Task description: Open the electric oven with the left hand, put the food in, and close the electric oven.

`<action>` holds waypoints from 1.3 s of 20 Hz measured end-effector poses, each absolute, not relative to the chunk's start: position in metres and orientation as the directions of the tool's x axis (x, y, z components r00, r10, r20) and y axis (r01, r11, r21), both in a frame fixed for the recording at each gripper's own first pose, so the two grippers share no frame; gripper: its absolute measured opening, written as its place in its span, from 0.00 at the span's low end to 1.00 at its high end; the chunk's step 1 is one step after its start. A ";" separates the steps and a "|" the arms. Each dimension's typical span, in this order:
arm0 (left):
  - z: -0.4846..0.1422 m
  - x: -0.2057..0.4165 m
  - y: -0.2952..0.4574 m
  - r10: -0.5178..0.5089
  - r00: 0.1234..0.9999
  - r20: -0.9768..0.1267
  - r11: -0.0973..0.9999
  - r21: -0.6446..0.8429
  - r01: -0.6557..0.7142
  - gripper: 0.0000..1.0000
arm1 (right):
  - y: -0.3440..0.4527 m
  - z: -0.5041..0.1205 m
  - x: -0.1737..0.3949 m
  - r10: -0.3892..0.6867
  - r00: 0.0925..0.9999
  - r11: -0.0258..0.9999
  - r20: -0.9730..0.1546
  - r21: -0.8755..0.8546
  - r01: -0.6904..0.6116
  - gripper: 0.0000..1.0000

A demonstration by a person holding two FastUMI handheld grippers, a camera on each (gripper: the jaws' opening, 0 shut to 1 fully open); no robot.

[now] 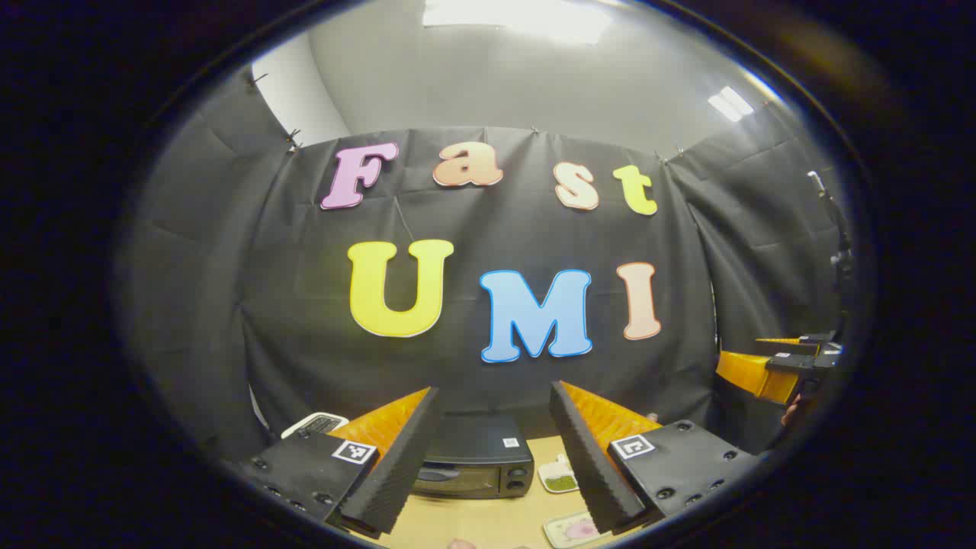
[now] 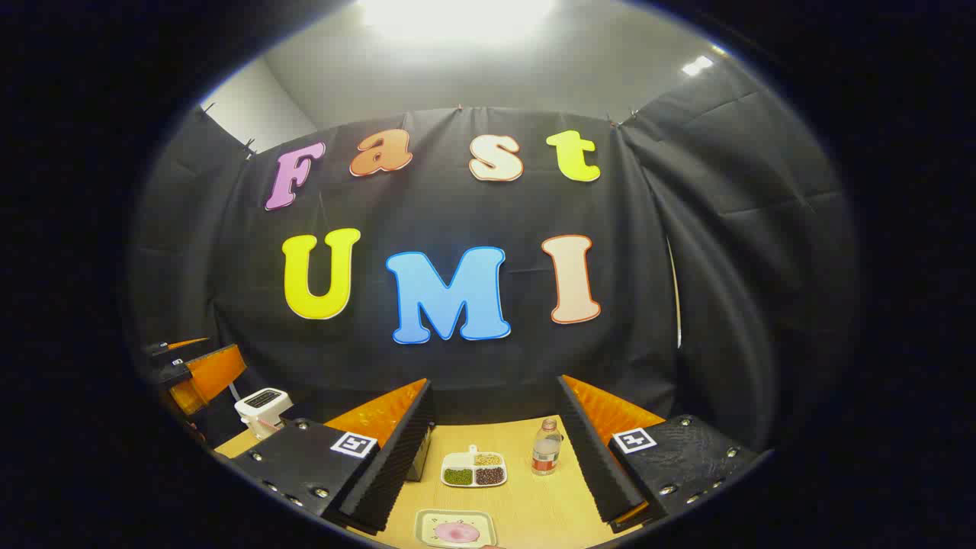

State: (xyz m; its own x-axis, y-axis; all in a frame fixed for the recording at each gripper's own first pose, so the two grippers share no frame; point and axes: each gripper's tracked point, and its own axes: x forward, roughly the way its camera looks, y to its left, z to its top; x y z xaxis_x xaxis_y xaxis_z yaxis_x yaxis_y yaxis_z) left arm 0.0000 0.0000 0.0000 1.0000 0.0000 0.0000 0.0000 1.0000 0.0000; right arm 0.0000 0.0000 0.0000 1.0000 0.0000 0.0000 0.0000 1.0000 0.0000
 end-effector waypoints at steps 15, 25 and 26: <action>0.006 0.030 0.002 -0.022 1.000 0.002 1.000 -0.022 0.023 0.96 | 0.011 0.001 0.027 0.008 1.000 1.000 0.006 0.014 -0.008 0.97; -0.052 0.046 0.044 -0.002 0.992 -0.124 1.000 -0.003 0.001 0.96 | 0.024 -0.033 0.030 0.006 0.999 1.000 -0.046 0.004 -0.005 0.97; -0.062 0.051 0.048 -0.004 0.989 -0.147 1.000 -0.006 0.004 0.96 | 0.025 -0.038 0.030 0.007 0.998 1.000 -0.057 -0.005 -0.007 0.96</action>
State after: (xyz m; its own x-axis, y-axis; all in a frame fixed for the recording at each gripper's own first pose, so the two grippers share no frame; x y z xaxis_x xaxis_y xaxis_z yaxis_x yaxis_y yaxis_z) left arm 0.0510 0.0484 -0.0619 0.9892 -0.0043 -0.1467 0.0035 1.0000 -0.0058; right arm 0.0299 0.0253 -0.0385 0.9983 0.0071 -0.0573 -0.0074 1.0000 -0.0051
